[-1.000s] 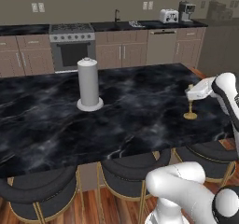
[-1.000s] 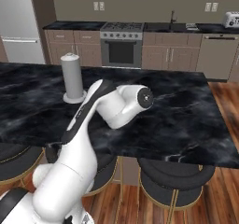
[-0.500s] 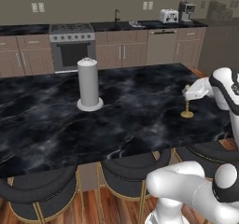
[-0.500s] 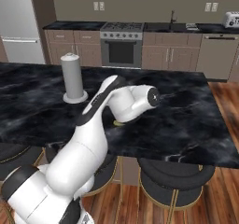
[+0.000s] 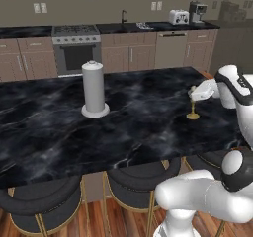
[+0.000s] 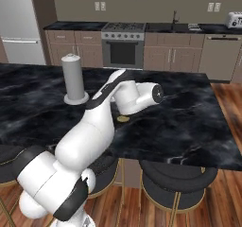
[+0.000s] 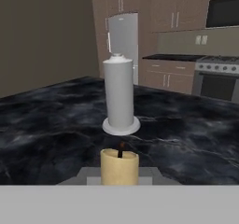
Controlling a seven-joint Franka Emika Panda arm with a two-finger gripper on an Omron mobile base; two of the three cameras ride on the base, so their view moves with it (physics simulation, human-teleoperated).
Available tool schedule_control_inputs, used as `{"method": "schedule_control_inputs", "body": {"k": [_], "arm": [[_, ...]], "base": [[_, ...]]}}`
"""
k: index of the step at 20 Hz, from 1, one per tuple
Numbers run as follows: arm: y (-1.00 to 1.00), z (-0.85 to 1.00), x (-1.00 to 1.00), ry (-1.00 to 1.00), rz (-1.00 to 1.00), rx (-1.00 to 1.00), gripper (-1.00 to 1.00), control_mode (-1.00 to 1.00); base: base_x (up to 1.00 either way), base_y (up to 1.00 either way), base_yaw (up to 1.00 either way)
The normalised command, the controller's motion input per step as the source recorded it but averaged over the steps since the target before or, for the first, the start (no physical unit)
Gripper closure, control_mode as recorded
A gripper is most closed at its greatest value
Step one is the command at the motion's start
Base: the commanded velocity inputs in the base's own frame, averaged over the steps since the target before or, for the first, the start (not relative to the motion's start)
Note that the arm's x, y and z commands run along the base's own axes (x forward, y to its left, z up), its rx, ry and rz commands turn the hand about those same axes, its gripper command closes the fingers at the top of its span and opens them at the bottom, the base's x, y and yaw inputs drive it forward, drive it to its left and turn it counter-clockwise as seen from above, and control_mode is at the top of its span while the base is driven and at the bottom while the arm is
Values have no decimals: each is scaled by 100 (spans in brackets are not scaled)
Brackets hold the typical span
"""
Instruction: Get the candle and the beer from the cabinet and move them to the dining counter.
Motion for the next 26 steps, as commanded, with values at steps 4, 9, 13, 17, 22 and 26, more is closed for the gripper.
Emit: {"method": "schedule_control_inputs", "body": {"k": [4,9,13,17,22,26], "arm": [[-2,-7,38,0,0,3,100,-100],[0,-14,38,0,0,1,100,-100],[0,-26,26,0,0,0,100,-100],[0,-29,14,0,0,0,100,-100],[0,-27,1,0,0,0,100,-100],[-1,-14,0,0,0,0,100,-100]], "base": [[0,0,0],[0,0,0],[0,0,0],[0,0,0],[0,0,0],[0,0,0]]}}
